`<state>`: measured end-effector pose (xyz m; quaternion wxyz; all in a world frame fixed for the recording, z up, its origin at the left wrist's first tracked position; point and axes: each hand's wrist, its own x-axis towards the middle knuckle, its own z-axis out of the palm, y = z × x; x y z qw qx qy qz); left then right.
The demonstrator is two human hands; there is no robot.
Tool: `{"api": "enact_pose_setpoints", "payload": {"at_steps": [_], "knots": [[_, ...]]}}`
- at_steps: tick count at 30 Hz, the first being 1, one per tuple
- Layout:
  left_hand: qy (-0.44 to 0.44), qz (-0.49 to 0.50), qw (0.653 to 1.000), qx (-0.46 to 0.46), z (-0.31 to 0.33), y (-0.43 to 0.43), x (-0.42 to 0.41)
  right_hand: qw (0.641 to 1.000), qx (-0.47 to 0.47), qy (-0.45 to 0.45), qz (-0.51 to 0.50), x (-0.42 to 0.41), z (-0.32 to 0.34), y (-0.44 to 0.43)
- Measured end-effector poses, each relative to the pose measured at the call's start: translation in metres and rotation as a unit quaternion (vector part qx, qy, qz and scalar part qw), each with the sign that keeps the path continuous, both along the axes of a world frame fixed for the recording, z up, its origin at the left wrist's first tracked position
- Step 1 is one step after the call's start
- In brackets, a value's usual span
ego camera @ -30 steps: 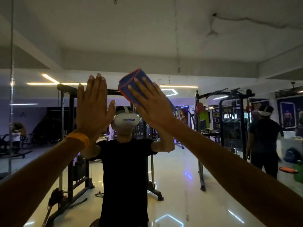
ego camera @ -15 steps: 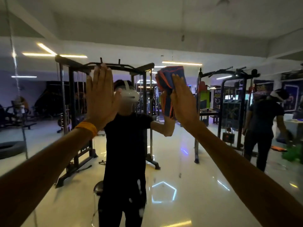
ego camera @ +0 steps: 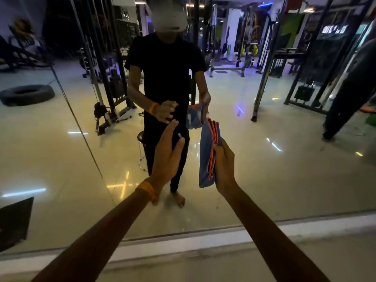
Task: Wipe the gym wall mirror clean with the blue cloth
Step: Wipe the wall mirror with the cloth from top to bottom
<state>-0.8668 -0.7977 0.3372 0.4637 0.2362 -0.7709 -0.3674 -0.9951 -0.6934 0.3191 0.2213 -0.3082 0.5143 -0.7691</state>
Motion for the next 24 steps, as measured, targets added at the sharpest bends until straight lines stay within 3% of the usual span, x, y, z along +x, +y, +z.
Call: {"api": "enact_pose_setpoints", "payload": {"at_steps": [4, 9, 16, 18, 21, 24], "knots": [[0.014, -0.088, 0.985, 0.148, -0.023, 0.044, 0.022, 0.997, 0.037, -0.065, 0.020, 0.038, -0.012, 0.011], [0.030, -0.158, 0.922, 0.352, -0.037, 0.082, 0.049, 0.989, 0.066, -0.117, 0.069, 0.096, -0.023, 0.020], [0.045, -0.091, 0.875, 0.473, -0.063, 0.096, 0.080, 0.948, 0.081, -0.224, 0.212, 0.132, -0.047, 0.041], [0.052, -0.079, 0.863, 0.496, -0.067, 0.094, 0.087, 0.947, 0.089, -0.219, 0.218, 0.130, -0.052, 0.046], [0.060, -0.078, 0.878, 0.468, -0.057, 0.092, 0.090, 0.956, 0.100, -0.196, 0.192, 0.120, -0.045, 0.048], [0.053, -0.037, 0.898, 0.435, -0.042, 0.076, 0.080, 0.981, 0.123, -0.085, 0.122, 0.099, -0.030, 0.042]]}}
